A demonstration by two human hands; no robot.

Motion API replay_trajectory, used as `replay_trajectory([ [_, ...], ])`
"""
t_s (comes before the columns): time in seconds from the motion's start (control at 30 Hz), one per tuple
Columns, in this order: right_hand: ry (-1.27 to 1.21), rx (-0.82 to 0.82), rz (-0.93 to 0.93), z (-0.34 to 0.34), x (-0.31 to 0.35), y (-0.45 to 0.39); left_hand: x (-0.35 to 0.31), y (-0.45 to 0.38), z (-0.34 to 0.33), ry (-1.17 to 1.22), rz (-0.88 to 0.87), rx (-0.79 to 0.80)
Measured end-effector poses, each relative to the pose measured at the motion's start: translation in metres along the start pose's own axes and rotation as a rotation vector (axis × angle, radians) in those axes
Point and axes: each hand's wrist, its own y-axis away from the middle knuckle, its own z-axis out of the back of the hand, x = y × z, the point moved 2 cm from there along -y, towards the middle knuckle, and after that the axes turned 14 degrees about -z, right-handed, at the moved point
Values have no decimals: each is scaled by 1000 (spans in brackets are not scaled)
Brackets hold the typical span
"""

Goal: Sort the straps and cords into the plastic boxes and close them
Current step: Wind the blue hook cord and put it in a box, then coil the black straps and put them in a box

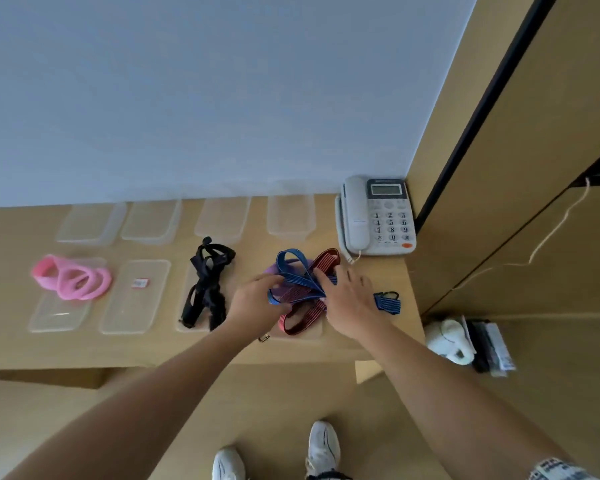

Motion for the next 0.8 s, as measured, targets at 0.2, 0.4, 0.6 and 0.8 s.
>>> replay_trajectory([
  [0.2,-37,70,-6,-2,-4,5,2,9,-13,-147,-47,21],
  [0.4,-115,-33,27,37,8,26,-6,18,5,-123,-37,-54],
  [0.6,-117,-124,190,59,71,66,-1,72,53,-111,-42,-149],
  [0.8,-102,-86,370,52,181,130,60,197,122,-130,57,-270],
])
